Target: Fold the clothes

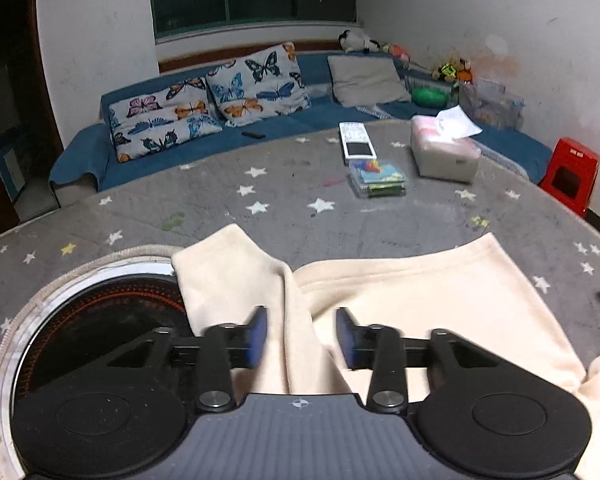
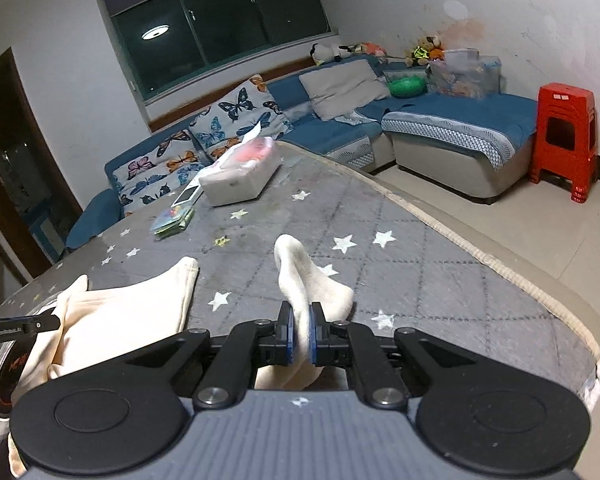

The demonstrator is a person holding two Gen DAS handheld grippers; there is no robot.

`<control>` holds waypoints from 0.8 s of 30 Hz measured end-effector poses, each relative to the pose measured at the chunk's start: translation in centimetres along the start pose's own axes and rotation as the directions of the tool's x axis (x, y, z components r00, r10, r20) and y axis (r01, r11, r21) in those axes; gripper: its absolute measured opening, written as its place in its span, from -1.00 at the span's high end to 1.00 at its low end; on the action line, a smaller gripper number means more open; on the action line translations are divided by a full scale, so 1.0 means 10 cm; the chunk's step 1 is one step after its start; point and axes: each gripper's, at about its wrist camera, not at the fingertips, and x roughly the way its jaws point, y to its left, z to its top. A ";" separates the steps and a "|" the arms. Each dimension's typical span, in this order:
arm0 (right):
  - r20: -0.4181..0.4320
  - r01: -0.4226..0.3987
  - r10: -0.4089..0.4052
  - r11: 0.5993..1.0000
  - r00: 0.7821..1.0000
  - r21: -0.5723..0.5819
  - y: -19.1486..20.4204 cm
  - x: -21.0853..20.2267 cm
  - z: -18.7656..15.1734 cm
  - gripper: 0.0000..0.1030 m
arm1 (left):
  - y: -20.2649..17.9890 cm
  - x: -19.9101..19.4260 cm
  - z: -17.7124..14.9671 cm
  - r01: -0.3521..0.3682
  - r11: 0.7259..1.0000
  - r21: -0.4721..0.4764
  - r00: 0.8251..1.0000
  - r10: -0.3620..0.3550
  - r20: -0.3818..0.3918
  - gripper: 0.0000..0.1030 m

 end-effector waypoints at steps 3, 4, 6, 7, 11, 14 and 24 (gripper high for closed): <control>-0.010 -0.001 0.000 1.000 1.000 -0.007 0.00 0.00 -0.03 0.87 | 0.05 -0.06 -0.05 -0.007 1.000 -0.015 1.000 0.007 0.013 0.92; -0.014 0.000 0.000 1.000 1.000 -0.007 0.01 0.01 -0.03 0.87 | 0.08 -0.10 -0.07 -0.013 1.000 -0.020 1.000 0.014 0.024 0.93; -0.020 0.004 -0.004 1.000 1.000 -0.008 0.01 0.03 -0.03 0.87 | 0.14 -0.21 -0.10 -0.026 0.999 -0.041 0.998 0.028 0.049 0.95; -0.025 0.006 -0.006 1.000 1.000 -0.009 0.01 0.05 -0.04 0.87 | 0.18 -0.28 -0.12 -0.033 0.998 -0.052 0.997 0.036 0.062 0.96; -0.031 0.014 -0.015 1.000 0.999 -0.014 0.01 0.06 -0.05 0.87 | 0.37 -0.63 -0.20 -0.070 0.989 -0.130 0.990 0.084 0.111 0.96; -0.034 0.022 -0.022 1.000 0.999 -0.021 0.01 0.06 -0.06 0.87 | 0.52 -0.97 -0.32 -0.095 0.977 -0.192 0.980 0.126 0.155 0.97; -0.039 0.034 -0.036 0.998 0.999 -0.054 0.00 0.03 -0.10 0.87 | 0.85 -1.84 -0.97 -0.191 0.923 -0.335 0.962 0.244 0.121 0.97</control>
